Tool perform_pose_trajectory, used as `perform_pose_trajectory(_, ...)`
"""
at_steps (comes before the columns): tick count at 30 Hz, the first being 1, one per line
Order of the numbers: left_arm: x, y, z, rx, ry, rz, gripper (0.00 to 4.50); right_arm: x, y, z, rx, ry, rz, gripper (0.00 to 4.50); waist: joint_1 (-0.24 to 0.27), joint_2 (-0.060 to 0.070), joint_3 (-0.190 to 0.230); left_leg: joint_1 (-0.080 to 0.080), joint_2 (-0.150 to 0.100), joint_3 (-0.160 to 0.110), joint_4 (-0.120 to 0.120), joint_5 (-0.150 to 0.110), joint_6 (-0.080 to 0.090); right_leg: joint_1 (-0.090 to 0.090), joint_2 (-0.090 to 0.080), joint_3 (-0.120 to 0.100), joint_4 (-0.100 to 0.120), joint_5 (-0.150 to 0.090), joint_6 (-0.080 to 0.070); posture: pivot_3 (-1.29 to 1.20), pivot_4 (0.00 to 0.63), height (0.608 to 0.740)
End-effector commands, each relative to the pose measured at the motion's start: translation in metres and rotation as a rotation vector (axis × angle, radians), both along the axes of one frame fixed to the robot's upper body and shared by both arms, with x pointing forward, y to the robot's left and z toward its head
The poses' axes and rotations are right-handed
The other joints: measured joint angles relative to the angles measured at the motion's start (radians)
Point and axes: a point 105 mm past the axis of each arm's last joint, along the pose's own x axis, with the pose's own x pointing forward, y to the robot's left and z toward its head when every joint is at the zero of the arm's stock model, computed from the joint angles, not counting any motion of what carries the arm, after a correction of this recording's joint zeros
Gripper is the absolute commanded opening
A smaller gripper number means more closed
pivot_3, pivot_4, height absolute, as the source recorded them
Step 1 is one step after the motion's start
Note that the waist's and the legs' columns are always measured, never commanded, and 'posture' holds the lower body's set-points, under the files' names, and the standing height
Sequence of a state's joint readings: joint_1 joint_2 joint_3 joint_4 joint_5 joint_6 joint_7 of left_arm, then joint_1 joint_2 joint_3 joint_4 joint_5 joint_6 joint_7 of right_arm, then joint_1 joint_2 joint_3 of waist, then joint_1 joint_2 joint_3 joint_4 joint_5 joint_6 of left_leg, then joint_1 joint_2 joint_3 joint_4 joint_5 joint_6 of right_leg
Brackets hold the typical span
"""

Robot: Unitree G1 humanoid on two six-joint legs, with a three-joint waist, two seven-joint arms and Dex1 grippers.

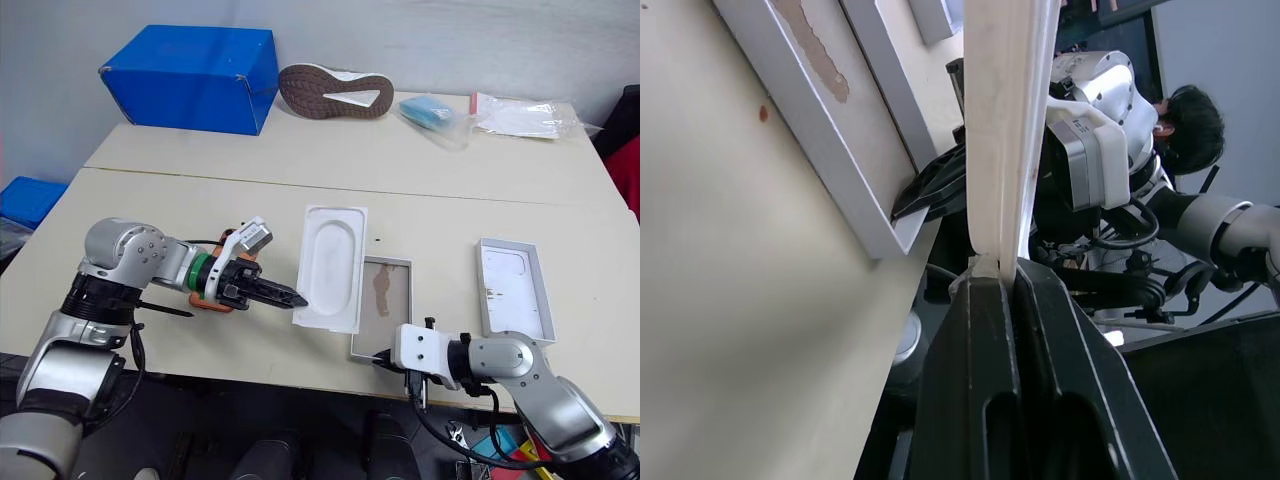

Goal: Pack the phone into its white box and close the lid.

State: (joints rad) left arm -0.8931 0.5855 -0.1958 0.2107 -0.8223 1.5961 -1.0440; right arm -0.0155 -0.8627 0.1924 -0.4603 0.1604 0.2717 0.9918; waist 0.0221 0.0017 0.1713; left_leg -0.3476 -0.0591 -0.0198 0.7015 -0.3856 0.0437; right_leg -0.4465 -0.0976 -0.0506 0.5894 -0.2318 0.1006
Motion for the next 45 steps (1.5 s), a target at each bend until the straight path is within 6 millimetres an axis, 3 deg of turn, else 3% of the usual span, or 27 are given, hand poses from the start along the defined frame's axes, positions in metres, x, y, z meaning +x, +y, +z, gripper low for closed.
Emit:
perform_pose_trajectory(1, 0.003, 0.0, 0.012, -0.014, -0.041, 0.001, 0.0, -0.002, 0.004, 0.008, 0.039, 0.006, -0.016, 0.58, 0.0, 0.0, 0.0, 0.001, 0.0, 0.0, 0.0, 0.0, 0.0, 0.0, 0.0, 0.0, 0.0, 0.0, 0.0, 0.0, 0.15, 0.74)
perform_pose_trajectory(8, 0.012, 0.006, 0.032, -0.067, -0.033, 0.003, 0.0, -0.018, 0.007, 0.019, 0.079, 0.024, -0.011, 3.02, 0.003, 0.0, 0.0, 0.0, 0.0, 0.0, 0.0, 0.0, 0.0, 0.0, 0.001, 0.0, 0.0, 0.0, 0.0, 0.0, 0.15, 0.74)
perform_pose_trajectory(12, 0.017, 0.004, 0.037, -0.039, -0.099, -0.028, 0.0, -0.03, 0.002, 0.04, 0.126, 0.018, -0.015, 4.4, 0.004, 0.0, 0.0, 0.0, -0.001, 0.0, 0.0, 0.0, 0.0, 0.001, 0.0, -0.001, -0.001, 0.0, 0.0, 0.0, 0.15, 0.74)
perform_pose_trajectory(17, 0.036, 0.008, 0.053, -0.043, -0.144, -0.001, 0.0, -0.041, -0.01, 0.067, 0.189, 0.007, -0.054, 4.46, 0.005, -0.001, 0.0, -0.001, 0.0, 0.0, 0.0, 0.0, 0.0, 0.001, 0.002, -0.001, -0.001, 0.0, 0.0, 0.0, 0.15, 0.74)
perform_pose_trajectory(23, 0.026, -0.014, 0.064, -0.078, -0.058, -0.069, 0.0, -0.045, -0.031, 0.09, 0.205, -0.031, -0.143, 4.46, 0.004, -0.001, 0.0, -0.002, -0.001, 0.0, 0.0, 0.0, 0.001, 0.001, 0.001, -0.001, -0.001, 0.0, 0.0, 0.0, 0.15, 0.74)
perform_pose_trajectory(26, 0.016, -0.027, 0.055, -0.046, 0.008, -0.099, 0.0, -0.045, -0.044, 0.1, 0.216, -0.052, -0.212, 4.46, 0.005, -0.002, 0.001, -0.002, -0.001, 0.0, 0.0, 0.0, 0.002, 0.0, 0.0, 0.0, -0.001, 0.0, 0.001, 0.0, 0.15, 0.74)
perform_pose_trajectory(33, 0.006, -0.039, 0.013, 0.057, 0.081, -0.115, 0.0, -0.048, -0.064, 0.114, 0.225, -0.083, -0.32, 4.46, 0.004, -0.002, 0.001, -0.001, 0.0, 0.0, 0.0, 0.0, 0.002, 0.0, -0.001, 0.001, 0.0, 0.0, 0.001, 0.0, 0.15, 0.74)
perform_pose_trajectory(38, 0.003, -0.048, -0.008, 0.064, 0.122, -0.085, 0.0, -0.051, -0.068, 0.117, 0.231, -0.085, -0.358, 4.46, 0.006, -0.002, 0.001, -0.001, 0.0, 0.0, 0.0, 0.0, 0.001, 0.0, -0.001, 0.001, 0.0, 0.0, 0.001, 0.0, 0.15, 0.74)
perform_pose_trajectory(45, -0.005, -0.067, -0.022, 0.059, 0.157, -0.094, 0.0, -0.053, -0.066, 0.116, 0.235, -0.081, -0.377, 4.46, 0.008, -0.002, 0.001, 0.0, 0.0, 0.0, 0.0, 0.0, 0.001, 0.001, -0.001, 0.001, 0.0, 0.0, 0.001, 0.0, 0.15, 0.74)
